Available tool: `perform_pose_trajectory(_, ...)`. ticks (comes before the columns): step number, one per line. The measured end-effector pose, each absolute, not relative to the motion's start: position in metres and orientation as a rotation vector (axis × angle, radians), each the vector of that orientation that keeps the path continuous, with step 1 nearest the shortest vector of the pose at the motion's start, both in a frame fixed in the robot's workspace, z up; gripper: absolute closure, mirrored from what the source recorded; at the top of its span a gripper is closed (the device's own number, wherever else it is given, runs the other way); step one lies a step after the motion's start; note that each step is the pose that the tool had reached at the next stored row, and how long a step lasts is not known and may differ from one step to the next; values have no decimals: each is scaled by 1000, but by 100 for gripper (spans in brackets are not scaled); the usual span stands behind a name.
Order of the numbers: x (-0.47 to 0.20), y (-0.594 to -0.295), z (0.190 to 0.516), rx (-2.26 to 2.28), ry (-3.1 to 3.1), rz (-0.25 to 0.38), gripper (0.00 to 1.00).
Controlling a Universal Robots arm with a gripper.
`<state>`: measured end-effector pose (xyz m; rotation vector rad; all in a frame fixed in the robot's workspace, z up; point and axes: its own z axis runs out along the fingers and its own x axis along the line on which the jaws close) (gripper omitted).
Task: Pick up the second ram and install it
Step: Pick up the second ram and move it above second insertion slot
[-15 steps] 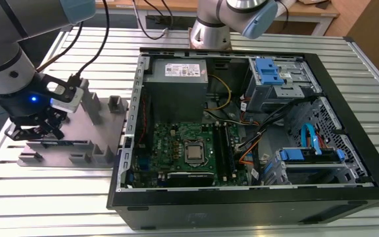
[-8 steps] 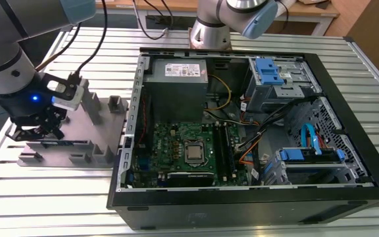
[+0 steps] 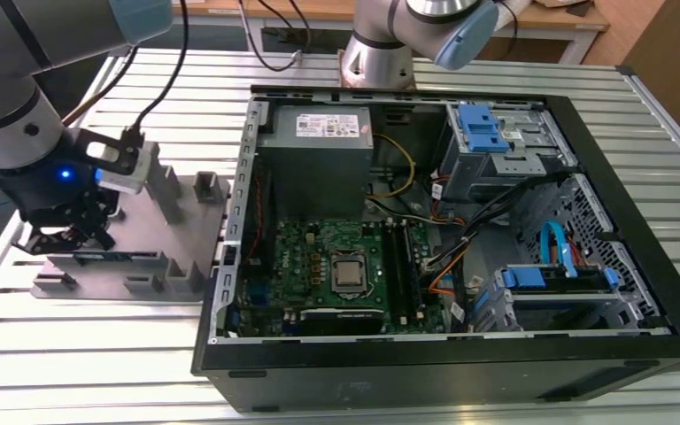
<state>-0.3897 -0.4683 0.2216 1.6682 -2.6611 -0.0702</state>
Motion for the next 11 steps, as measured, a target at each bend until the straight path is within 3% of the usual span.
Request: perform_pose_trajectory(11,-390,-468,222,1793,-2576,-69,89)
